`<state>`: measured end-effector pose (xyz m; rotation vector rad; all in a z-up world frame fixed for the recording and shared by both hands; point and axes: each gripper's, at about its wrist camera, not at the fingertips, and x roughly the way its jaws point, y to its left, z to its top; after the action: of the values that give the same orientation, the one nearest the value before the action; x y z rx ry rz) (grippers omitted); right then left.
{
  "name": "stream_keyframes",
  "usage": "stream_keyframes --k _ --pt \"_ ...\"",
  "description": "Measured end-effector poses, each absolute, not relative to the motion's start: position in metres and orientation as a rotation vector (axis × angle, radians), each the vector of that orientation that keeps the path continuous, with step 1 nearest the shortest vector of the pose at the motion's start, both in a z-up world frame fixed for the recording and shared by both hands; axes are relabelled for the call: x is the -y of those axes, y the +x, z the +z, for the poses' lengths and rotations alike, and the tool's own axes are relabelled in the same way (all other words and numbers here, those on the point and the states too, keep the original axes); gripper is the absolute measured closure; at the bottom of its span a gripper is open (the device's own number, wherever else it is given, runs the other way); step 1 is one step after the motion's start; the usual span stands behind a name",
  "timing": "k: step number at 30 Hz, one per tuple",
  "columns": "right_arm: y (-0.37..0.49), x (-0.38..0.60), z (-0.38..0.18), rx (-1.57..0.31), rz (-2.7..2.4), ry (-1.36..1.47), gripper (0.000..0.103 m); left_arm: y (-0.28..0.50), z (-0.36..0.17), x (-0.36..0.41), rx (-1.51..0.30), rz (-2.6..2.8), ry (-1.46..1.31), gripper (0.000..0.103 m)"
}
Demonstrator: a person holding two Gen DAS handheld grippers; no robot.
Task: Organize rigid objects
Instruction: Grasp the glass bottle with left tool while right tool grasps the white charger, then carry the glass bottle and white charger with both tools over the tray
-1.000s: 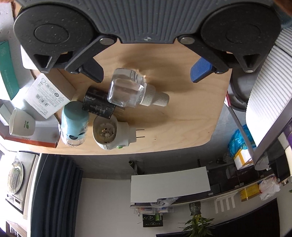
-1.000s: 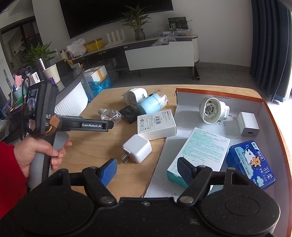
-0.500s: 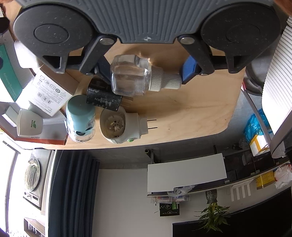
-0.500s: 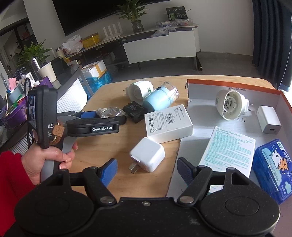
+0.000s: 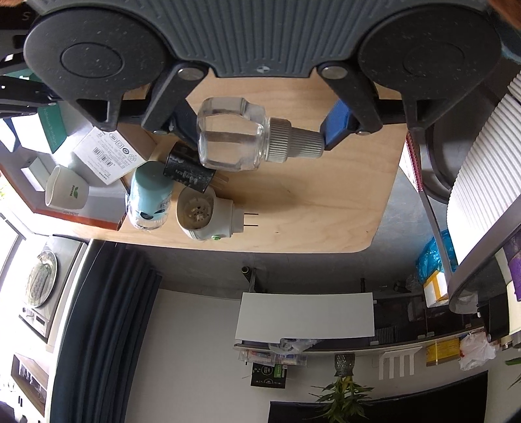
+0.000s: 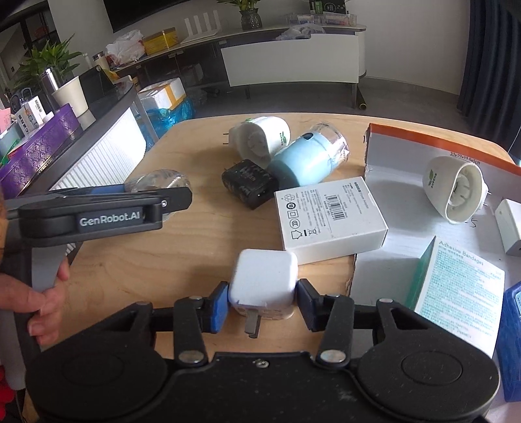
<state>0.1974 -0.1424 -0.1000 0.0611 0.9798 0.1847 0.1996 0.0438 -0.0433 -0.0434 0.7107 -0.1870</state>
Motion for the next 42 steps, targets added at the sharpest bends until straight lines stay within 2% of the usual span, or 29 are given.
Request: stream_keyframes --k 3,19,42 --pt "0.19 0.142 -0.096 -0.955 0.166 0.053 0.052 0.187 -0.037 -0.045 -0.692 -0.179 -0.065 0.024" --pt "0.123 0.165 -0.034 -0.792 0.183 0.103 0.052 0.124 -0.018 -0.029 -0.653 -0.186 -0.11 0.024" --pt "0.061 0.263 0.008 -0.645 -0.005 0.188 0.052 0.103 0.005 0.065 -0.625 -0.367 -0.055 0.024"
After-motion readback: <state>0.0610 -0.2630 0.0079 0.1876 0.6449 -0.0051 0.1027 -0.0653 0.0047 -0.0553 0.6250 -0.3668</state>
